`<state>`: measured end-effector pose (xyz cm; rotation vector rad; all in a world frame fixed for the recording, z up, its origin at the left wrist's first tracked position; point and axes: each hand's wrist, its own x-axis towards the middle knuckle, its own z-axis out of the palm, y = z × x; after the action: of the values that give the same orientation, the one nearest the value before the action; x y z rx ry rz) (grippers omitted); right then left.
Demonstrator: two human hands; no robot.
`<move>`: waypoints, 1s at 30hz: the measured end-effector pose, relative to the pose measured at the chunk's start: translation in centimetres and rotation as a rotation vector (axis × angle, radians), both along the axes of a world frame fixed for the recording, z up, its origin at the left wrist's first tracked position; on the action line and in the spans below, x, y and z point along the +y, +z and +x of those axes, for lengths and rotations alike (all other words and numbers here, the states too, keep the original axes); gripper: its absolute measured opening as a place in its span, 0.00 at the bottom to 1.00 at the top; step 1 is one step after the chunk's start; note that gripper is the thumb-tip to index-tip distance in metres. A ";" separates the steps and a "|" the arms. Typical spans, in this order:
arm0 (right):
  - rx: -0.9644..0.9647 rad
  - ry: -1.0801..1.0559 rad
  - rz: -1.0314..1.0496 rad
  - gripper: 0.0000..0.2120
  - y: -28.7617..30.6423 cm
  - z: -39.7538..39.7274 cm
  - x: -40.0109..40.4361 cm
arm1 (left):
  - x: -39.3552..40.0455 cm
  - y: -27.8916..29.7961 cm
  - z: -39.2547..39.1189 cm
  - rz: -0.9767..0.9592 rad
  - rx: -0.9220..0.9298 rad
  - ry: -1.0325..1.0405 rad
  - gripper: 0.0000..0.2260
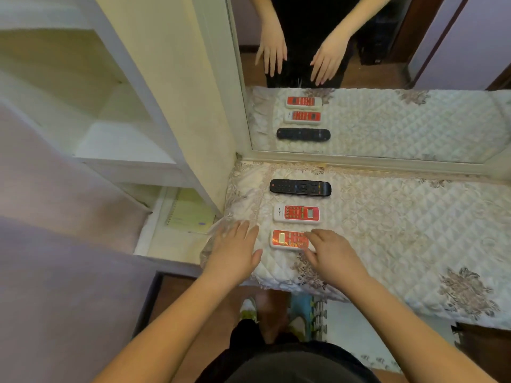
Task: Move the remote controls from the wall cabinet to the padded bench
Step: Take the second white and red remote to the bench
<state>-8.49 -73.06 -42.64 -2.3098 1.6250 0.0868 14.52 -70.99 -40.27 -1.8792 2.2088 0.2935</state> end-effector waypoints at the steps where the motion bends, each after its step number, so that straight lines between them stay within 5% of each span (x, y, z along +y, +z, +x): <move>1: 0.009 0.015 -0.030 0.24 -0.1 0.3 0.4 | 0.5 0.4 0.0 -0.030 -0.015 0.001 0.25; 15: -0.002 0.278 -0.170 0.26 2.7 8.5 2.2 | 8.6 2.6 4.9 -0.190 0.017 0.252 0.28; 30: -0.178 0.824 -0.195 0.24 5.5 28.8 14.8 | 30.0 4.8 16.1 -0.247 -0.017 0.814 0.27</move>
<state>20.28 -58.31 -37.13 -2.8829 0.5385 -0.0974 30.65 -41.03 -35.48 -2.8246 1.4004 0.1271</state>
